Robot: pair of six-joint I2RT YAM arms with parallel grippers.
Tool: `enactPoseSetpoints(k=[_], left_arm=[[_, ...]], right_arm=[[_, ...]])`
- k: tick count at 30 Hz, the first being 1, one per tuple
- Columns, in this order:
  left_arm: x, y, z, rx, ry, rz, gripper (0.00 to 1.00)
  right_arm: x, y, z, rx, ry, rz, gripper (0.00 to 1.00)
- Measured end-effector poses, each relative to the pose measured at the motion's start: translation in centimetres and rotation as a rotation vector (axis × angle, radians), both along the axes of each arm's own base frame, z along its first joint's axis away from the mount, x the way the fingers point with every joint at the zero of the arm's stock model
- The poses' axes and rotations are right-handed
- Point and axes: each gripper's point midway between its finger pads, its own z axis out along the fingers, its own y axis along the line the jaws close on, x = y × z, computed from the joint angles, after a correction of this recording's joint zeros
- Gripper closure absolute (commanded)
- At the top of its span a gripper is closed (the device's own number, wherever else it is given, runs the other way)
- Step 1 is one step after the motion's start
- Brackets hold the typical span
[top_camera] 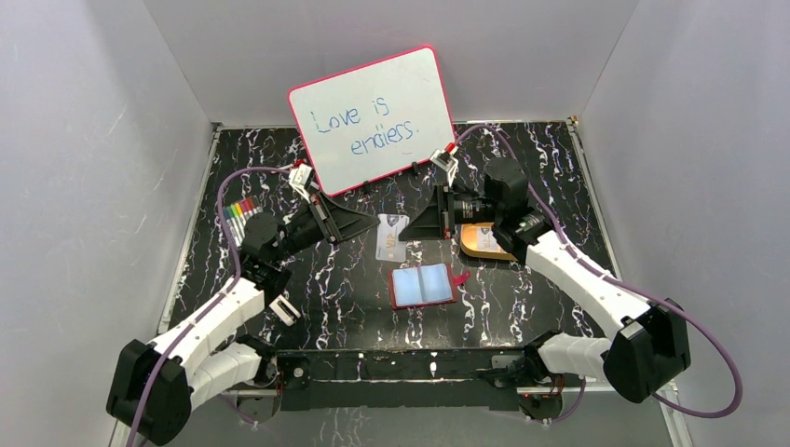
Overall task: Put the credit cards into the card holder
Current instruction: Pick up the credit card from the storage box.
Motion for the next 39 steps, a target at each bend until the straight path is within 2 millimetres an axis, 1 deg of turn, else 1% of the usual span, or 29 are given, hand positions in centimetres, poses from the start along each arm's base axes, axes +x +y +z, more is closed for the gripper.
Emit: enactPoseSetpoints(k=[7,12,16,19,24,39], left_arm=[[0.1,-0.5,0.7,-0.06,0.016,-0.047,0.82],[-0.4,-0.5,1.5,-0.082,-0.008,-0.067,0.81],[-0.6,-0.4,1.9,-0.092,-0.023,-0.076,0.77],[-0.7,-0.4,1.8,-0.091,-0.023,-0.078,0.74],[-0.8,-0.4,1.2,-0.086,-0.011,-0.078,0.73],[-1.2,-0.4,0.8,-0.08,-0.019,-0.092,0.78]], right_arm=[[-1.1,-0.2,-0.3,0.031,-0.001,0.052,1.0],[-1.6,-0.4,0.5,0.059,-0.034,0.076,1.0],[-1.8,-0.5,1.1,0.074,-0.049,0.085,1.0],[-1.9,-0.5,1.0,0.081,-0.056,0.086,1.0],[-2.1,-0.6,1.2,0.085,-0.053,0.089,1.0],[-2.3,-0.7,1.5,0.094,-0.046,0.102,1.0]])
